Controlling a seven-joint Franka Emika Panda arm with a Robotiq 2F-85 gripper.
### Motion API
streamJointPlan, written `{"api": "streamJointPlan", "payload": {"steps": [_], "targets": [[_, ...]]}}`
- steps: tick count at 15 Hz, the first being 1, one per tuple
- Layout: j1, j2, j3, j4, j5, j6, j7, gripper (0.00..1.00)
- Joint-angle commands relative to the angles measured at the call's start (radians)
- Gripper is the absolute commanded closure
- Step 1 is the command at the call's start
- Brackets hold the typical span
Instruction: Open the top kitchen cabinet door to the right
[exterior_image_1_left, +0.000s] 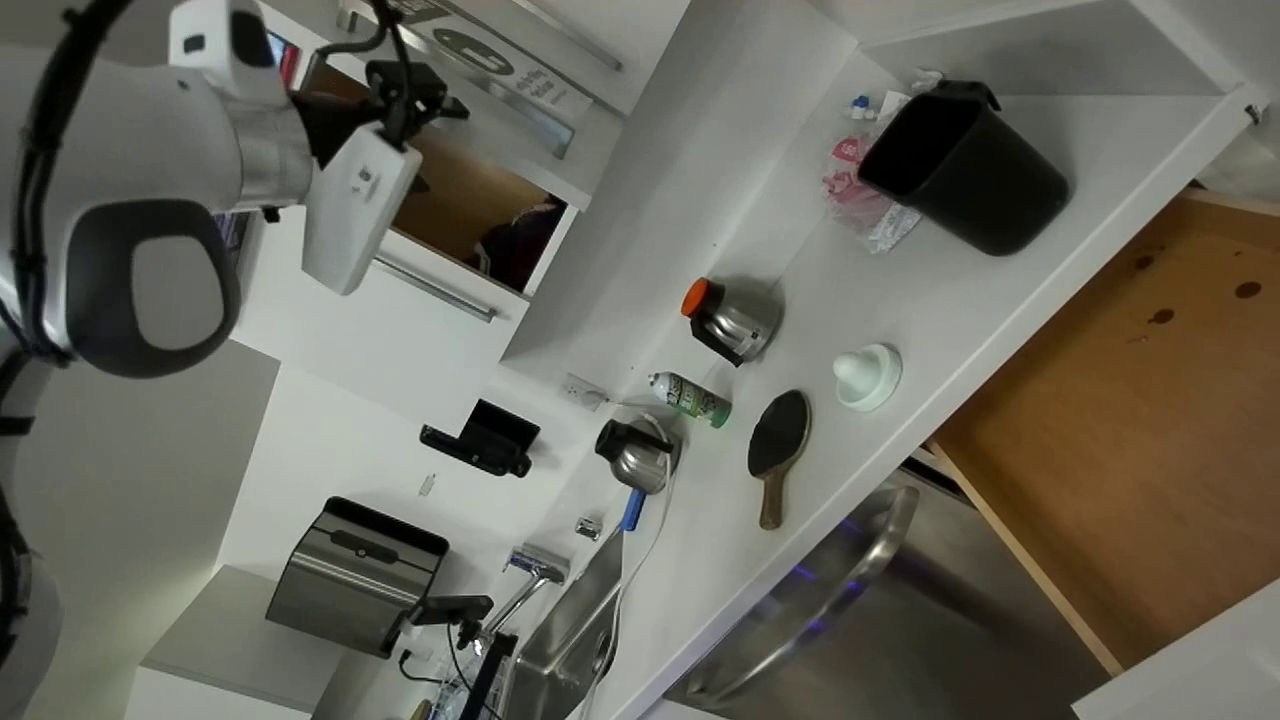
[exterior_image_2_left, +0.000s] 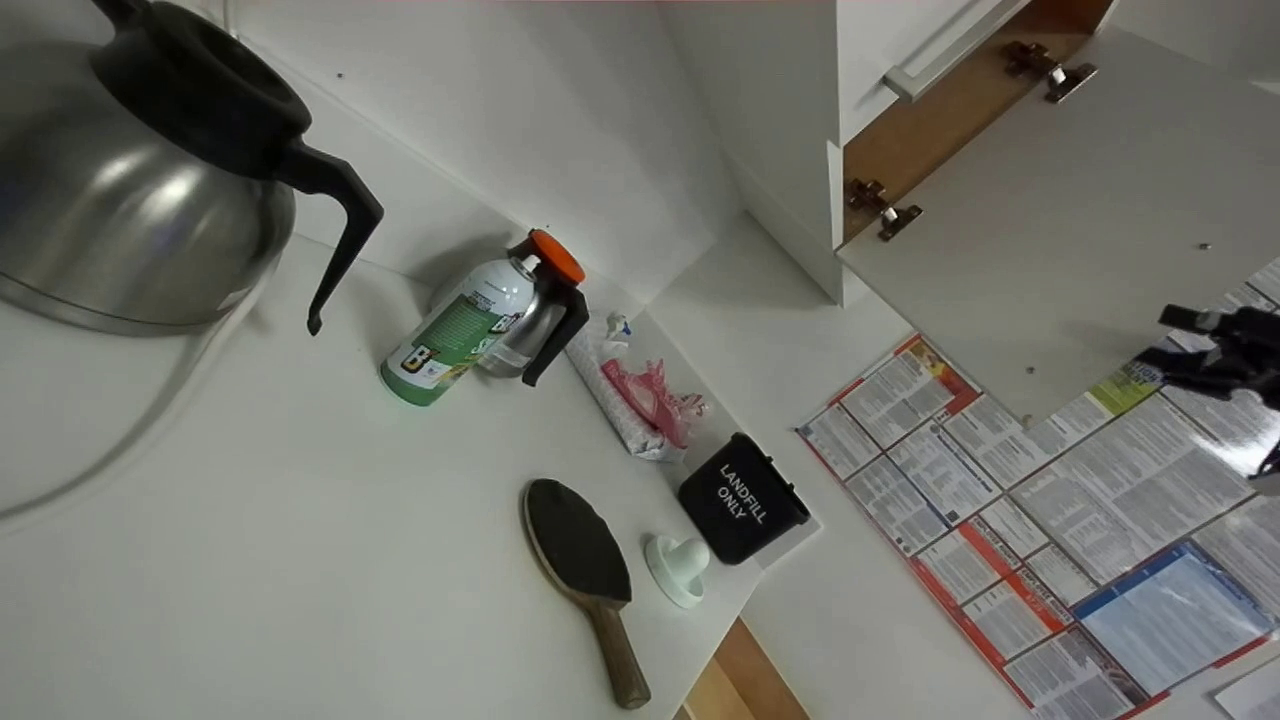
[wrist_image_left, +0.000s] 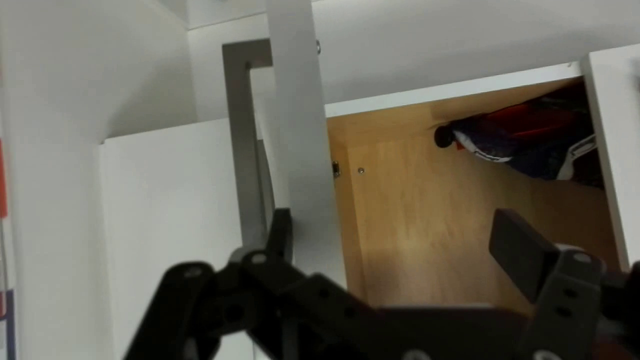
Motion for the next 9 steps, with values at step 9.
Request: {"api": "streamJointPlan", "payload": {"steps": [9], "targets": [[-0.037,-0.508,0.243,-0.367,-0.898,0.259,0.833,0.00]]}}
